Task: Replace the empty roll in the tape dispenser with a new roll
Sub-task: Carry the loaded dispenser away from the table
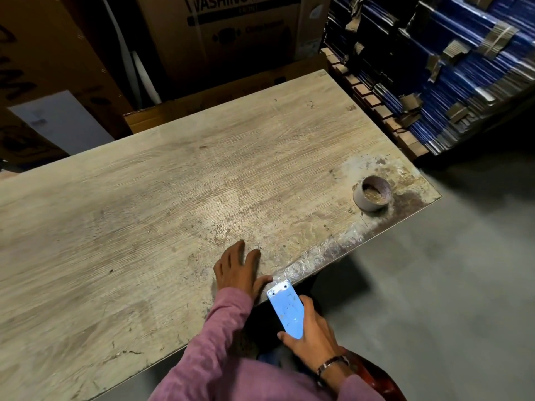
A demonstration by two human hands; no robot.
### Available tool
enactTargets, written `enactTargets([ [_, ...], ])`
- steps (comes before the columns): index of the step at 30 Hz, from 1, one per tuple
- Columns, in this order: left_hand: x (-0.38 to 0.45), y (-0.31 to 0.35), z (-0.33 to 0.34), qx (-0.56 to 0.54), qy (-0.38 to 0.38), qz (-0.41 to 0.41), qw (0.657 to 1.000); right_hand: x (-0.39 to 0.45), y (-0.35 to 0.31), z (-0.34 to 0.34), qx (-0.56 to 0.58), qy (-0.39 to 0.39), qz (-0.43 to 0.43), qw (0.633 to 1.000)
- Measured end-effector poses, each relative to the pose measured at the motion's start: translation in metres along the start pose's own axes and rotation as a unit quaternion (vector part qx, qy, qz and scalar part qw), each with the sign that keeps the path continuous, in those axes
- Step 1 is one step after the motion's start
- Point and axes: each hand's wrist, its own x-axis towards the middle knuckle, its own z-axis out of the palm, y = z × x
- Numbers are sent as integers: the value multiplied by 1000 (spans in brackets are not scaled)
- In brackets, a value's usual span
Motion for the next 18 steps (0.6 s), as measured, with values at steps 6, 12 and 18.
enactTargets([
  [6,14,-8,12,31,-72,122,989,6,4,0,12,-19,-6,1000],
  [12,20,-13,24,76,-73,139,985,8,7,0,28,-27,-8,999],
  [18,16,-8,28,68,-31,133,988,8,8,-1,27,-28,-14,999],
])
